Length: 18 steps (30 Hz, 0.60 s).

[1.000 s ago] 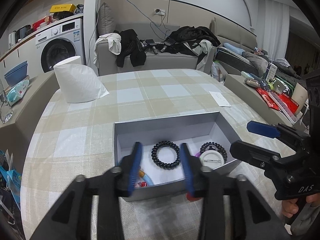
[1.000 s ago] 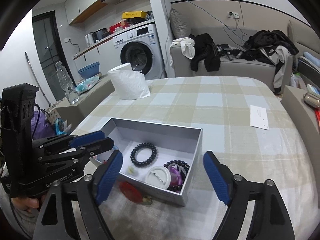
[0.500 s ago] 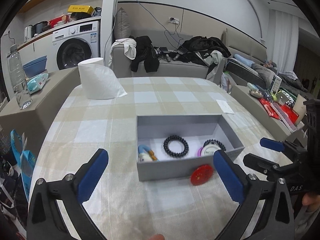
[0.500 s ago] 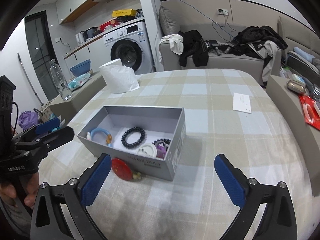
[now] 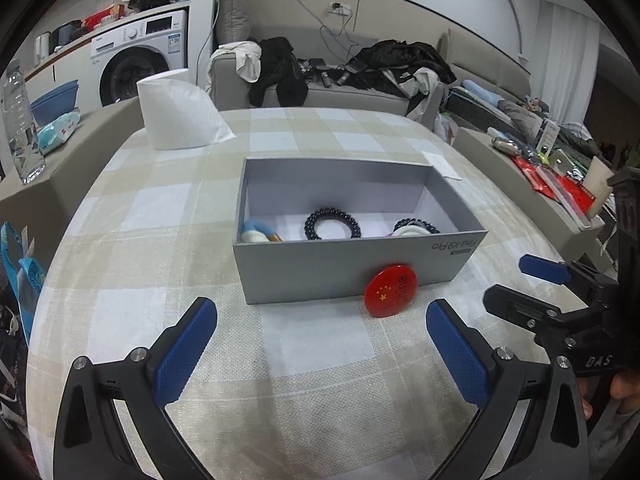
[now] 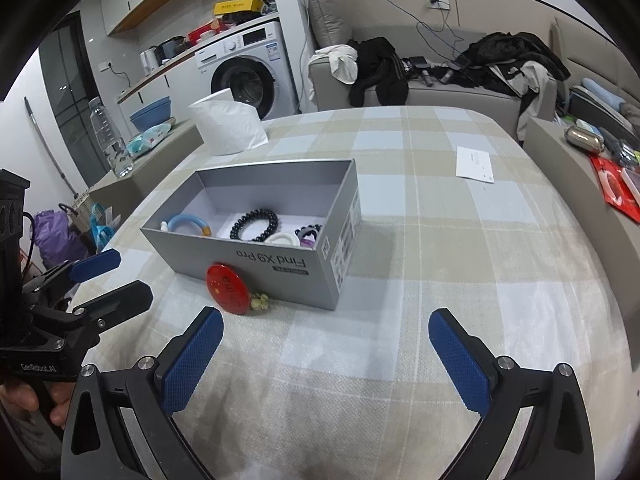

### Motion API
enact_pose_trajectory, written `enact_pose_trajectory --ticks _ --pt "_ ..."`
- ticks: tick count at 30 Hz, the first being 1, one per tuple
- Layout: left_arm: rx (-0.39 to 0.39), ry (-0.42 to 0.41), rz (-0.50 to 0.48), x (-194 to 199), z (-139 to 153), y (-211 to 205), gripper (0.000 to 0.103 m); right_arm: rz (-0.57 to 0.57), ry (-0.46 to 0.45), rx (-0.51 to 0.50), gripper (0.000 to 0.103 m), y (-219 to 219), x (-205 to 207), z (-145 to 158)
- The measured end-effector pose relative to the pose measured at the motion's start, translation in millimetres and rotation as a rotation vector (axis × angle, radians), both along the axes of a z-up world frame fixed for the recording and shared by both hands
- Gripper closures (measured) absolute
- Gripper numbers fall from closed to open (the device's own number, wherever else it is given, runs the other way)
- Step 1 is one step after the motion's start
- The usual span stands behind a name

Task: Organize jewelry
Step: 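Move the left tool to the red 'China' badge and grasp it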

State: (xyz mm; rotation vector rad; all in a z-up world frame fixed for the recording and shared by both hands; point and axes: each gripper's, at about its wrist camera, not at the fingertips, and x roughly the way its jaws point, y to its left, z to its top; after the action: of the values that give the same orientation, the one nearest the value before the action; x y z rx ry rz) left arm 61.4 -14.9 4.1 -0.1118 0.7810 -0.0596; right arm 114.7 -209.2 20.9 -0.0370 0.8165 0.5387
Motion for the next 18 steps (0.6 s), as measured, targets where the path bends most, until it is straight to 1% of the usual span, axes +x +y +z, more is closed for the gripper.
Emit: enact_pose_trajectory --ticks 3,5,7,8,11,14,18 --pt "-0.014 0.007 -0.032 1 -4 -4 0.004 -0.012 0.021 0.004 0.000 -4 2 -6" --pt "-0.004 0.005 -0.051 2 -4 -10 0.008 -0.020 0.030 0.002 0.000 -7 3 -9" --pt "0.002 0.008 -0.074 4 -6 -16 0.015 -0.015 0.027 -0.001 0.000 -8 2 -11" --pt "0.005 0.014 -0.081 5 -8 -18 0.022 -0.013 0.027 0.000 0.000 -8 2 -11" --pt "0.010 0.046 -0.094 12 -14 -24 0.034 -0.011 0.033 0.002 0.000 -9 3 -13" --pt "0.003 0.064 -0.109 17 -17 -29 0.035 -0.010 0.037 0.004 0.000 -11 5 -15" --pt "0.013 0.076 -0.120 22 -19 -36 0.035 -0.018 0.046 0.015 0.000 -16 7 -16"
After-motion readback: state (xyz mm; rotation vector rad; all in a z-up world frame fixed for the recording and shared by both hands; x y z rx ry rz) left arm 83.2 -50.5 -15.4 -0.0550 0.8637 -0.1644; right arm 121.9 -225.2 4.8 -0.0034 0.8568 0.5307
